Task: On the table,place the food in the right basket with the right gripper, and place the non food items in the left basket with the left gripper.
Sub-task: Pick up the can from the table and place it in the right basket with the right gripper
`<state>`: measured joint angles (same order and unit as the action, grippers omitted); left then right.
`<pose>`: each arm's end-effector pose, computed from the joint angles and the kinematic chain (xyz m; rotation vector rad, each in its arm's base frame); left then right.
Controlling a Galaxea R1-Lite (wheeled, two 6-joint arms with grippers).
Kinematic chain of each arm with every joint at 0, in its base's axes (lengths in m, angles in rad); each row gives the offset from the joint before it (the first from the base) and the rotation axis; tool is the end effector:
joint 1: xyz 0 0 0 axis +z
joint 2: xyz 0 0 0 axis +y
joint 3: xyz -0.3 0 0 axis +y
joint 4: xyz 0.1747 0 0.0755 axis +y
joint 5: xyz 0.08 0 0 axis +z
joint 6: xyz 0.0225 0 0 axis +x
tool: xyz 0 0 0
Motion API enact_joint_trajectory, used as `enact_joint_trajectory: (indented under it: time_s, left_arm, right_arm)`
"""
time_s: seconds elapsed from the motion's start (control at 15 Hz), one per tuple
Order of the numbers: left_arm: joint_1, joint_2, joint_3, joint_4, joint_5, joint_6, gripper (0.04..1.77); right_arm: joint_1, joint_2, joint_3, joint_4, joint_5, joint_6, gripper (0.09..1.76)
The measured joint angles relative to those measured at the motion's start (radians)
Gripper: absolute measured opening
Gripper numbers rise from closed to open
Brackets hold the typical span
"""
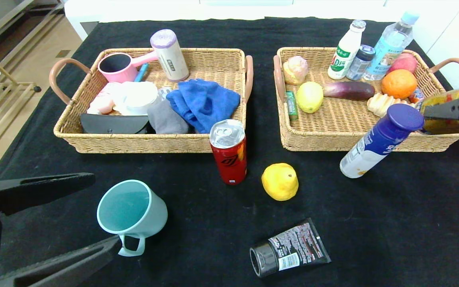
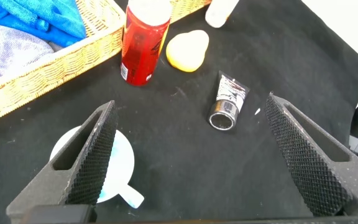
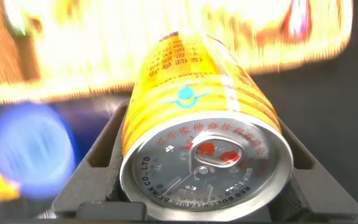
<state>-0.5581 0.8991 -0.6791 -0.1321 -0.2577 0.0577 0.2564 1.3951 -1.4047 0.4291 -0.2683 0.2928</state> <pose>0.0832 -0.0587 0.2615 0.0680 0.0658 -0.8177 0.2089 0.0486 0.3311 0.1800 0.3995 -0.0708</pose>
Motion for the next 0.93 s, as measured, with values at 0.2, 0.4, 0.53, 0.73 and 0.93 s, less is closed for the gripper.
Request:
enact_joint_trajectory:
  time_s: [0.2, 0.4, 0.53, 0.73, 0.93]
  left_arm:
    - [0.0, 0.0, 0.0, 0.0, 0.0, 0.0, 1.72]
    - [0.0, 0.0, 0.0, -0.001, 0.0, 0.001, 1.72]
    - [0.0, -0.001, -0.001, -0.001, 0.0, 0.001, 1.72]
    - [0.0, -0.001, -0.001, 0.0, 0.0, 0.002, 1.72]
    - [0.0, 0.0, -0.001, 0.0, -0.001, 0.002, 1.72]
  right_arm:
    - [-0.016, 0.05, -0.002, -0.117, 0.003, -0.026, 1.19]
    - [-0.043, 0.102, -0.003, -0.222, 0.032, -0.05, 1.19]
    - [-0.061, 0.139, -0.015, -0.274, 0.068, -0.053, 1.19]
    - [-0.076, 0.196, -0.056, -0.355, 0.079, -0.055, 1.19]
    - [-0.085, 0.246, -0.081, -0.421, 0.092, -0.063, 1.19]
